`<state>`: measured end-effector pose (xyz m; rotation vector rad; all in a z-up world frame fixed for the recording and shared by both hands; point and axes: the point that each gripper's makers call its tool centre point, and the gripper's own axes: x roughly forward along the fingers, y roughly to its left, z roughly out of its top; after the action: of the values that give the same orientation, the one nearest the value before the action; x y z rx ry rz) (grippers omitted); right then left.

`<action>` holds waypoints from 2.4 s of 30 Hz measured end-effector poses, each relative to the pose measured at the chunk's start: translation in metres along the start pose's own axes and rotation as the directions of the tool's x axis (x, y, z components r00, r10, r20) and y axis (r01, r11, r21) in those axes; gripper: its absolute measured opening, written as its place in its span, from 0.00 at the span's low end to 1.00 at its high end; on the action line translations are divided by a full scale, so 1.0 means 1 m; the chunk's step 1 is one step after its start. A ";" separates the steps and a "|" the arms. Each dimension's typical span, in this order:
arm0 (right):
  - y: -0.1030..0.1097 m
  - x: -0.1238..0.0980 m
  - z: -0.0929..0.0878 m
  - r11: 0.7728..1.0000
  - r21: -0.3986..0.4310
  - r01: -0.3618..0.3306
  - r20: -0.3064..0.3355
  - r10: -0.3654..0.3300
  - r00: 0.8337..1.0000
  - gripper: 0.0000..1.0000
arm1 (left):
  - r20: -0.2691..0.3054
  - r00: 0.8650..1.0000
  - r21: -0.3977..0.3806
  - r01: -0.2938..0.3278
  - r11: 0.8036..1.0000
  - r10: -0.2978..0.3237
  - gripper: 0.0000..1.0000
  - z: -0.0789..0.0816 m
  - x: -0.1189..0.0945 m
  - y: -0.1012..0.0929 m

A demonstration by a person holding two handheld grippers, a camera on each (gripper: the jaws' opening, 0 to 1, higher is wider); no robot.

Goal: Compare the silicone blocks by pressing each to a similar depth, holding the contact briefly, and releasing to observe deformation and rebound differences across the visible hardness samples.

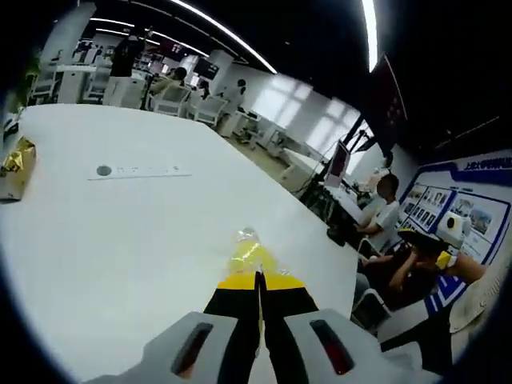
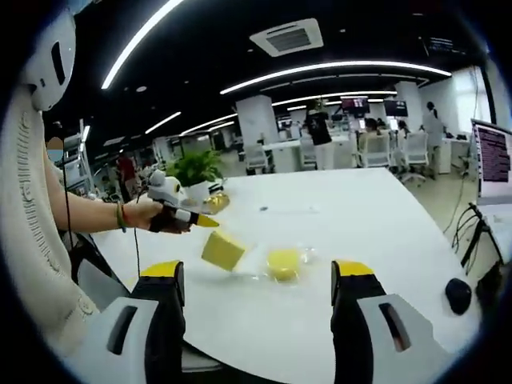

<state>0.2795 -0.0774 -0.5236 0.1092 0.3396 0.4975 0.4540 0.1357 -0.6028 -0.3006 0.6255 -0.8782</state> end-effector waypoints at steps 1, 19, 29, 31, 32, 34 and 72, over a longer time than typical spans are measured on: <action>-0.001 0.001 -0.001 1.000 0.002 0.003 -0.005 -0.003 1.000 0.70 | -0.005 1.000 0.010 -0.010 1.000 0.010 0.00 0.002 -0.001 0.006; -0.006 0.036 -0.008 1.000 0.015 -0.003 -0.101 0.004 0.995 0.68 | -0.059 0.991 -0.008 -0.119 0.993 0.118 0.00 -0.003 0.003 0.103; -0.009 0.046 -0.019 0.999 0.038 -0.009 -0.148 0.014 0.989 0.67 | -0.133 0.979 -0.007 -0.155 0.988 0.152 0.00 -0.027 0.014 0.133; -0.010 0.047 -0.019 0.999 0.039 -0.008 -0.149 0.014 0.989 0.67 | -0.147 0.978 0.000 -0.152 0.988 0.150 0.00 -0.031 0.017 0.135; -0.010 0.048 -0.019 0.999 0.040 -0.008 -0.152 0.014 0.988 0.67 | -0.156 0.976 0.009 -0.152 0.988 0.152 0.00 -0.033 0.018 0.136; -0.011 0.050 -0.021 0.999 0.044 -0.011 -0.158 0.018 0.987 0.66 | -0.169 0.972 0.036 -0.157 0.987 0.161 0.00 -0.037 0.020 0.143; 0.025 0.048 -0.003 0.986 -0.005 -0.169 -0.063 0.168 0.984 0.62 | 0.065 0.969 0.054 -0.242 0.969 0.238 0.40 -0.018 -0.070 0.053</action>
<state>0.3070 -0.0325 -0.5363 0.1126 0.3907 0.6710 0.4425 0.2233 -0.6157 -0.1889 0.5667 -0.6522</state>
